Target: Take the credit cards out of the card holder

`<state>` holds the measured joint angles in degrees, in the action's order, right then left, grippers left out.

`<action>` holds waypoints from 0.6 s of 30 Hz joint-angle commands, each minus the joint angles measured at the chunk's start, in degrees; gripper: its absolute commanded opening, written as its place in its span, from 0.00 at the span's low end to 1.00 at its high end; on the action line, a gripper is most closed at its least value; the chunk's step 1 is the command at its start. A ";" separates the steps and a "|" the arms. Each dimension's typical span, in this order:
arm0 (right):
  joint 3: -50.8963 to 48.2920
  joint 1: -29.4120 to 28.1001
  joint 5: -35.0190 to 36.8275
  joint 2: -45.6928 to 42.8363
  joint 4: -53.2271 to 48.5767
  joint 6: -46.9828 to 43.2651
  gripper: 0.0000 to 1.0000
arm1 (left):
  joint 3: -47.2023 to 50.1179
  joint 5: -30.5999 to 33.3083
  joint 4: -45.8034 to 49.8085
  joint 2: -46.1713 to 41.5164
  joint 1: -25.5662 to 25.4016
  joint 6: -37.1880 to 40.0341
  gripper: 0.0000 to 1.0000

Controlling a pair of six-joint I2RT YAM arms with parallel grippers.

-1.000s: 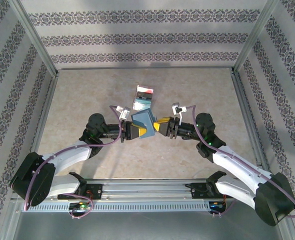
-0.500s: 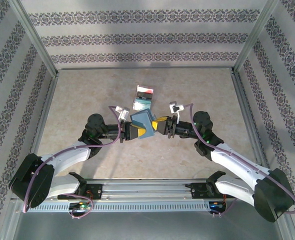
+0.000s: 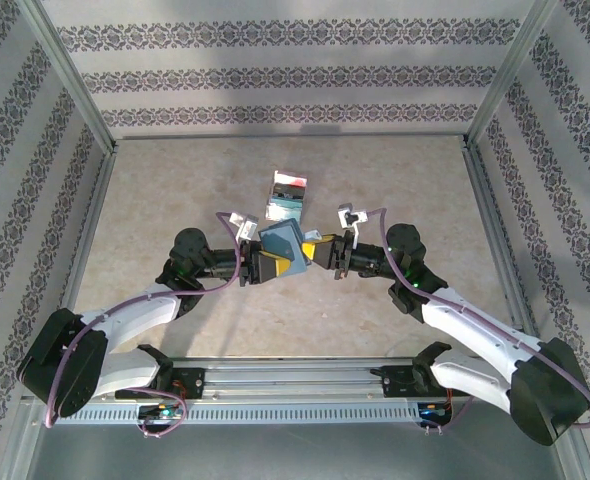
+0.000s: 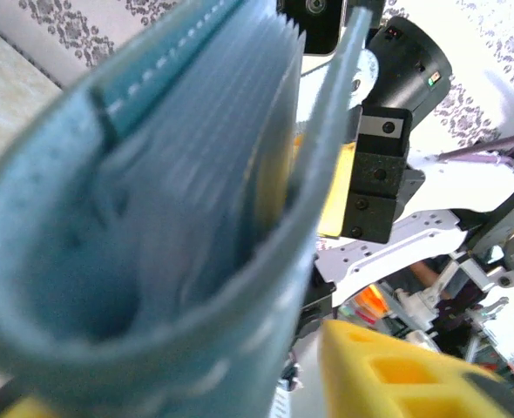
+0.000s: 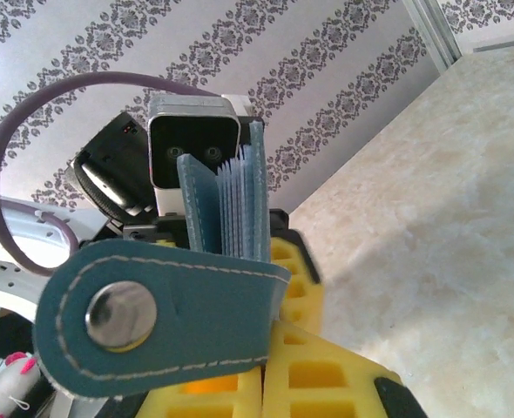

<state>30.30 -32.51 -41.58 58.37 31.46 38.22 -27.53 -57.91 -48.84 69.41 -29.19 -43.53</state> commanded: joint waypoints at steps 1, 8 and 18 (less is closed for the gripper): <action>-0.24 -0.40 2.31 -2.45 1.21 -0.40 0.00 | -0.15 1.26 1.60 -1.10 -0.17 0.75 0.65; -1.13 -0.60 9.59 -4.76 -3.86 -1.01 0.00 | -0.80 5.95 4.82 0.90 -0.17 -0.99 0.88; 3.42 -5.85 25.69 -7.48 -21.29 -6.16 0.00 | -2.30 8.91 -5.12 9.56 -0.91 -7.48 0.89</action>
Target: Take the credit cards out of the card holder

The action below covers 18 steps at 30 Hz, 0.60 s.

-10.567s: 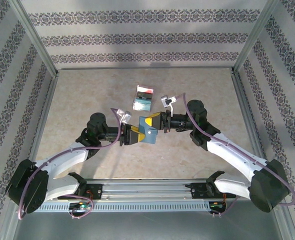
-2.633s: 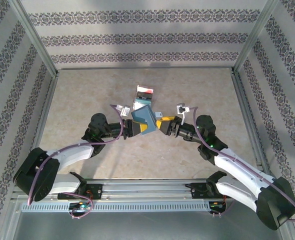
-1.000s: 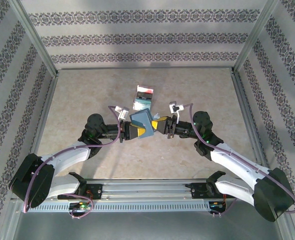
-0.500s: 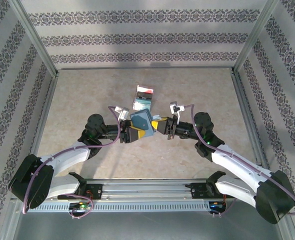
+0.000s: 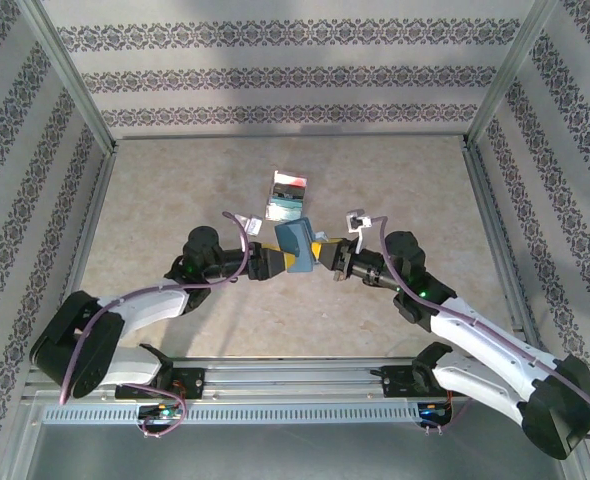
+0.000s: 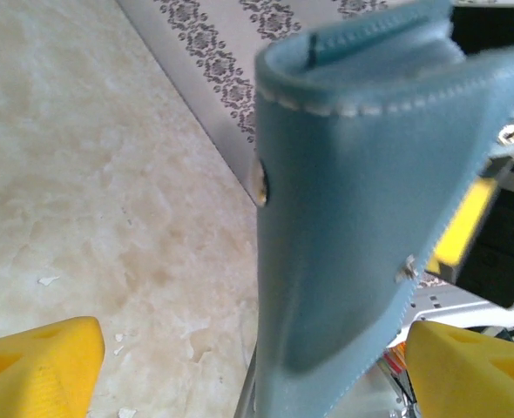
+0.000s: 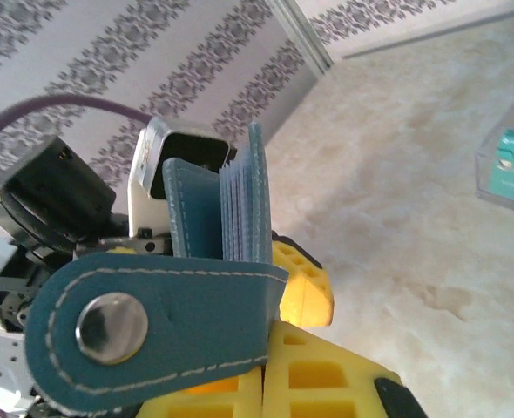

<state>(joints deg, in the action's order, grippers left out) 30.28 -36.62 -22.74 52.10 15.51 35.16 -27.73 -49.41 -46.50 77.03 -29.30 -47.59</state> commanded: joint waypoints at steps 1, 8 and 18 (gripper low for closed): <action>4.22 -2.33 8.20 -1.04 -7.15 -3.53 0.00 | -2.27 0.16 -9.07 2.85 -0.98 -3.99 0.90; 8.93 -5.23 16.58 -0.12 -16.66 -5.83 0.00 | -2.51 -0.98 -21.36 9.12 -1.33 -9.28 0.93; 13.16 -8.33 23.87 1.43 -22.92 -7.19 0.00 | -2.02 2.52 -14.70 5.57 -1.95 -5.78 0.99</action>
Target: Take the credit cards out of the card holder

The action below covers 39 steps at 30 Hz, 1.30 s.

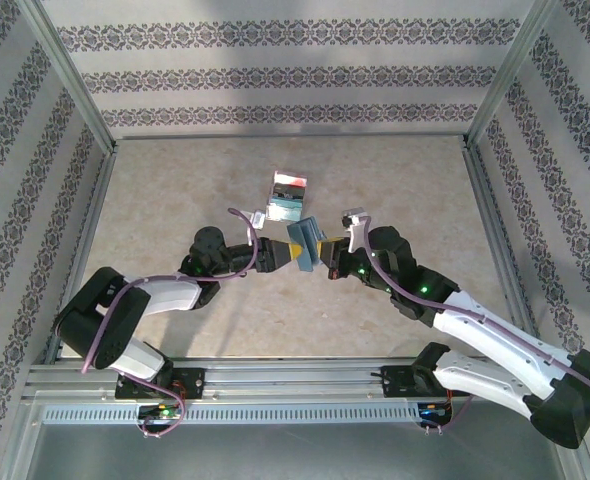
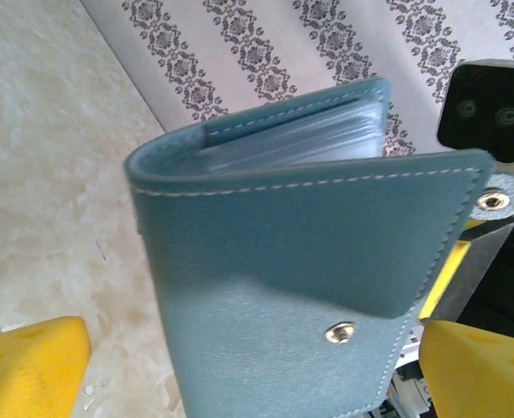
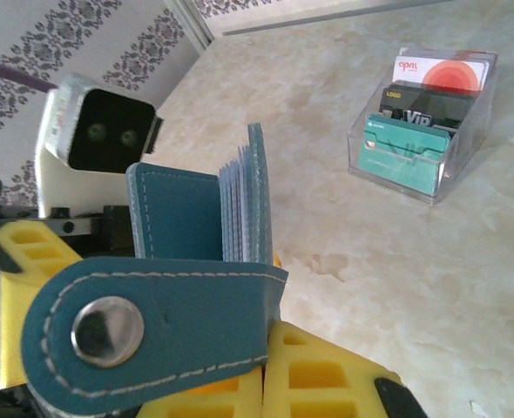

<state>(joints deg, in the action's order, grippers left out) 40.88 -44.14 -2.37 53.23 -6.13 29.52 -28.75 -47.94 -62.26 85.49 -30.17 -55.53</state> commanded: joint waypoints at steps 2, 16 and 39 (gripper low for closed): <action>3.34 -1.50 4.89 0.93 -2.29 -1.74 0.00 | -1.26 2.04 4.78 -4.52 -1.44 4.11 1.00; 14.34 -7.91 16.04 9.01 -12.56 -2.40 0.00 | -3.77 10.19 25.79 -10.09 -3.32 12.46 0.95; 21.41 -10.42 19.86 14.45 -18.16 -3.30 0.00 | -3.15 8.00 21.57 -9.65 -3.38 10.80 0.99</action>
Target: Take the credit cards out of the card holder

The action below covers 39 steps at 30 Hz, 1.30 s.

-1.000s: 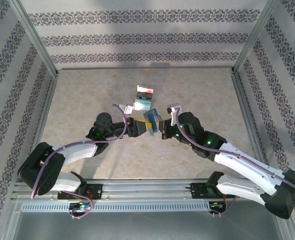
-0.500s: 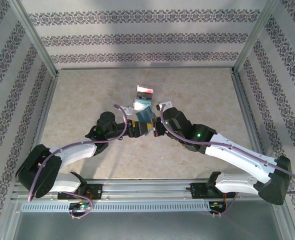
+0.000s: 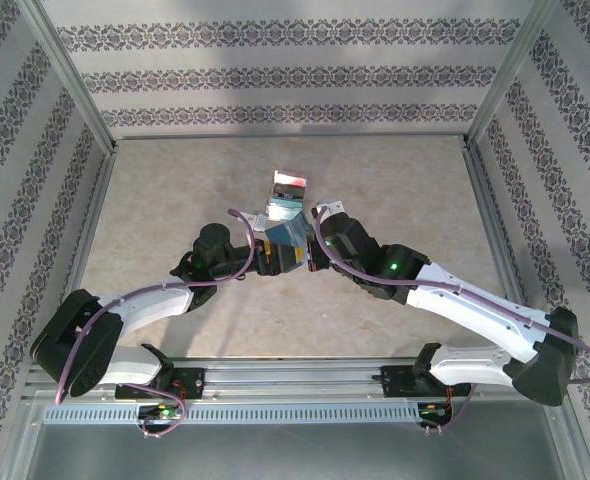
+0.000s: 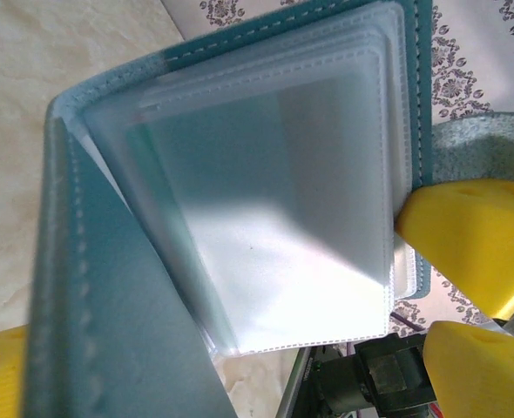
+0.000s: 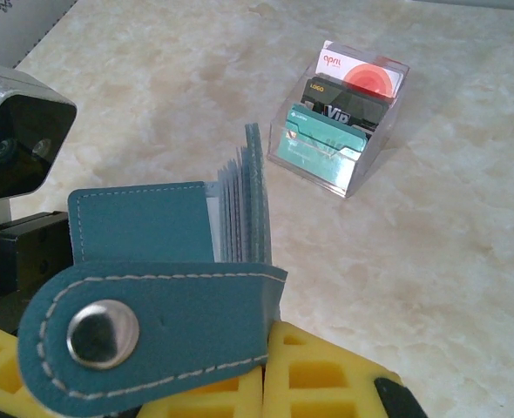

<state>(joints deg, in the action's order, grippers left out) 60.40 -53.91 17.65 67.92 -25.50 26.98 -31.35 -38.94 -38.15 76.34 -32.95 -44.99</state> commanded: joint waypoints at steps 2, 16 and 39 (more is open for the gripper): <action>1.69 -0.67 -1.22 -0.55 1.80 -0.88 0.00 | -0.88 -0.83 -2.68 -0.05 -0.58 0.32 0.99; 4.74 -1.62 2.61 -0.61 -4.92 -2.08 0.00 | -0.57 0.09 -5.71 0.90 -0.62 -0.91 0.99; 6.31 -3.53 1.59 2.10 -2.43 -1.88 0.00 | 0.30 0.45 -6.67 1.51 -0.62 -1.71 0.99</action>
<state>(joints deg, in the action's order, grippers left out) 67.96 -56.90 20.80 72.36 -31.59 25.28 -31.20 -38.70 -42.87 78.17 -32.95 -46.70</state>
